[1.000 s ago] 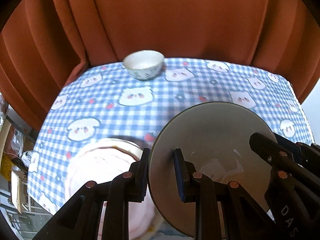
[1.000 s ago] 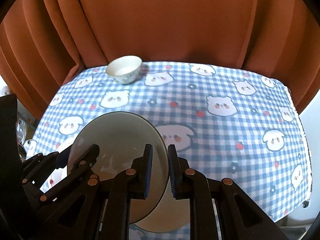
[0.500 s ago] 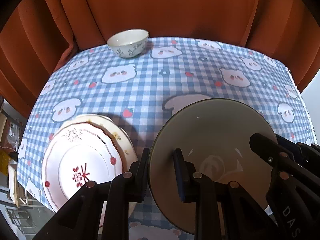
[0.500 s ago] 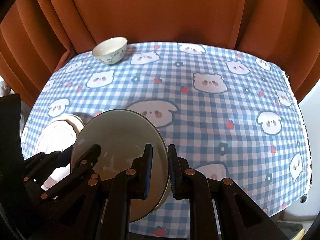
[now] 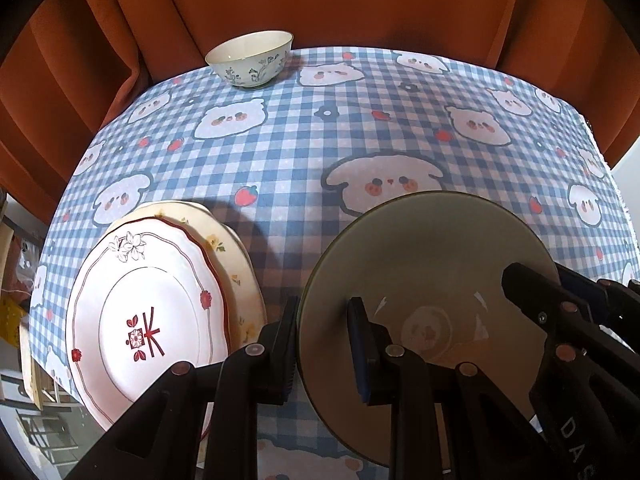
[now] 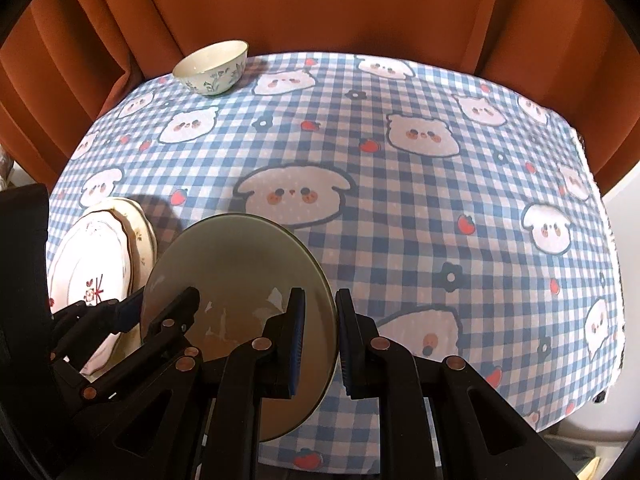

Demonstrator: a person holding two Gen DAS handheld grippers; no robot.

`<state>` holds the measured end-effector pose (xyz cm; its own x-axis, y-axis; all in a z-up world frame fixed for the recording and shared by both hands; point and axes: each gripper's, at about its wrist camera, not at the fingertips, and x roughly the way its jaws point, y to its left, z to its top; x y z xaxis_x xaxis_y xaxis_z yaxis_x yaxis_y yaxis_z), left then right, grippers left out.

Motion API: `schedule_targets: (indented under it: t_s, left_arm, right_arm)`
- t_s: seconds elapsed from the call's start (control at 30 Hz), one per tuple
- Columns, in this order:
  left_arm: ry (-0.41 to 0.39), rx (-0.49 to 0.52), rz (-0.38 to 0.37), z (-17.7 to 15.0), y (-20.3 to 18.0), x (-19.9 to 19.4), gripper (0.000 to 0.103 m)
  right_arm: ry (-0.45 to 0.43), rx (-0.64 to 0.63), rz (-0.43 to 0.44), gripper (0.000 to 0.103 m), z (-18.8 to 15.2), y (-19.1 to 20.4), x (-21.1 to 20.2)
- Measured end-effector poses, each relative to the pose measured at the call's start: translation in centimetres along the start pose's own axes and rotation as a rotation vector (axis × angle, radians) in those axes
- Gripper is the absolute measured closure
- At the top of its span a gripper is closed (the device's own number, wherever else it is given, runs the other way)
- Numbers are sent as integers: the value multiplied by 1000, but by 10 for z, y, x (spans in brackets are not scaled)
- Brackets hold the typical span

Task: Organize plates and bowls
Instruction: 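Lower the bowl onto the bowl on the plate stack and open both tools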

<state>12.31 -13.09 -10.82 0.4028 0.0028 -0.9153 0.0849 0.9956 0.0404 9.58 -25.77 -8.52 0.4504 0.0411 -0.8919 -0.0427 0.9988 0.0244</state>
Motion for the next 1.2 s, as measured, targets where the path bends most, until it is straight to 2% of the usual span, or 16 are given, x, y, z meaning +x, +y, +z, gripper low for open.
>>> schedule_targets:
  t_s: [0.33, 0.57, 0.97, 1.2]
  left_arm:
    - [-62, 17, 30, -6, -2, -3, 82]
    - [-137, 20, 46, -14, -4, -4, 81]
    - [-144, 46, 102, -14, -13, -5, 81]
    - [-128, 74, 152, -16, -17, -3, 78]
  right_arm:
    - [-20, -3, -17, 84, -4, 1, 2]
    - [-95, 7, -11, 84, -14, -2, 1]
    - [-163, 77, 38, 84, -20, -12, 2]
    - [-112, 117, 84, 83, -23, -18, 15]
